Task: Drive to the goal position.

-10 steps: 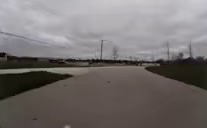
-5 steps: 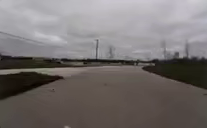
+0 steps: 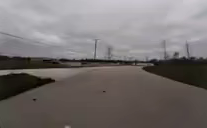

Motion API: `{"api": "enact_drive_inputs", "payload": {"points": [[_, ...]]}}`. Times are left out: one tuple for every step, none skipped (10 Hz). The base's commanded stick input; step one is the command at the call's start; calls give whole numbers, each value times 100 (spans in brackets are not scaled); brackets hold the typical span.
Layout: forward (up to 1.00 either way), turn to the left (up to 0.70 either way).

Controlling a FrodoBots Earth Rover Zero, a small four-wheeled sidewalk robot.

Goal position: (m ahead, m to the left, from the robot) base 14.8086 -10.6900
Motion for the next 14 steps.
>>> {"api": "enact_drive_inputs", "payload": {"points": [[100,0],[100,0],[100,0],[100,0],[100,0],[100,0],[100,0],[100,0],[100,0],[100,0],[100,0],[100,-11],[100,-35],[100,-39]]}}
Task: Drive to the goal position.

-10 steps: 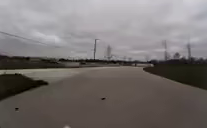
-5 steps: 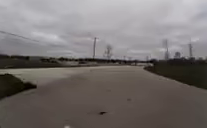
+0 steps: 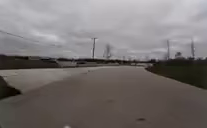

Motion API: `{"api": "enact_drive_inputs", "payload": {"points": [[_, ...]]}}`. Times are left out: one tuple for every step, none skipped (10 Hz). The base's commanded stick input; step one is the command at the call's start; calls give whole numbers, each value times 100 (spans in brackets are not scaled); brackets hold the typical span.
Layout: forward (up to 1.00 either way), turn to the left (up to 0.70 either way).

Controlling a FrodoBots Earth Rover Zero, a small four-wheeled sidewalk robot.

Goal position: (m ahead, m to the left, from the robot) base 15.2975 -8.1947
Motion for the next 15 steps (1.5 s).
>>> {"api": "enact_drive_inputs", "payload": {"points": [[100,-21],[100,-4],[100,0],[100,0],[100,0],[100,0],[100,0],[100,0],[100,0],[100,0],[100,0],[100,0],[100,0],[100,0],[100,0]]}}
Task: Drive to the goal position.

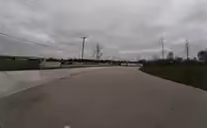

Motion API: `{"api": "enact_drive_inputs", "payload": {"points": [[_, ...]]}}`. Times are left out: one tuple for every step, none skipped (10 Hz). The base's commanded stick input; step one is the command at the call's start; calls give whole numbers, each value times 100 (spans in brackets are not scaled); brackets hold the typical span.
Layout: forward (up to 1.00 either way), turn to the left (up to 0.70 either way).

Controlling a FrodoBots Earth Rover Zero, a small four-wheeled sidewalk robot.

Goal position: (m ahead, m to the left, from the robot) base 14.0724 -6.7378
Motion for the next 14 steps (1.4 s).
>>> {"api": "enact_drive_inputs", "payload": {"points": [[100,0],[100,0],[100,0],[100,0],[100,0],[100,0],[100,0],[100,0],[100,0],[100,0],[100,0],[100,0],[100,0],[100,0]]}}
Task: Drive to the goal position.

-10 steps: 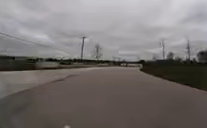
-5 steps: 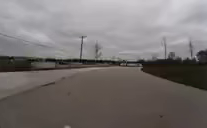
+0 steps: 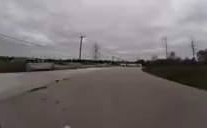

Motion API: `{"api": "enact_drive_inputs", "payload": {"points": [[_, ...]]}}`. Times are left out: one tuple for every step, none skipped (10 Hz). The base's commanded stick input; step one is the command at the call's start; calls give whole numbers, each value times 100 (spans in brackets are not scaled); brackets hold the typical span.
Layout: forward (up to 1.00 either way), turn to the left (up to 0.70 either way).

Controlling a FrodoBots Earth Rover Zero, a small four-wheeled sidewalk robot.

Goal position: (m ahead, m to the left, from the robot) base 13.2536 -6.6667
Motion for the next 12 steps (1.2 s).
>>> {"api": "enact_drive_inputs", "payload": {"points": [[100,0],[100,0],[100,0],[100,0],[100,0],[100,-19],[100,-32],[100,-40],[100,-23],[100,0],[100,0],[100,0]]}}
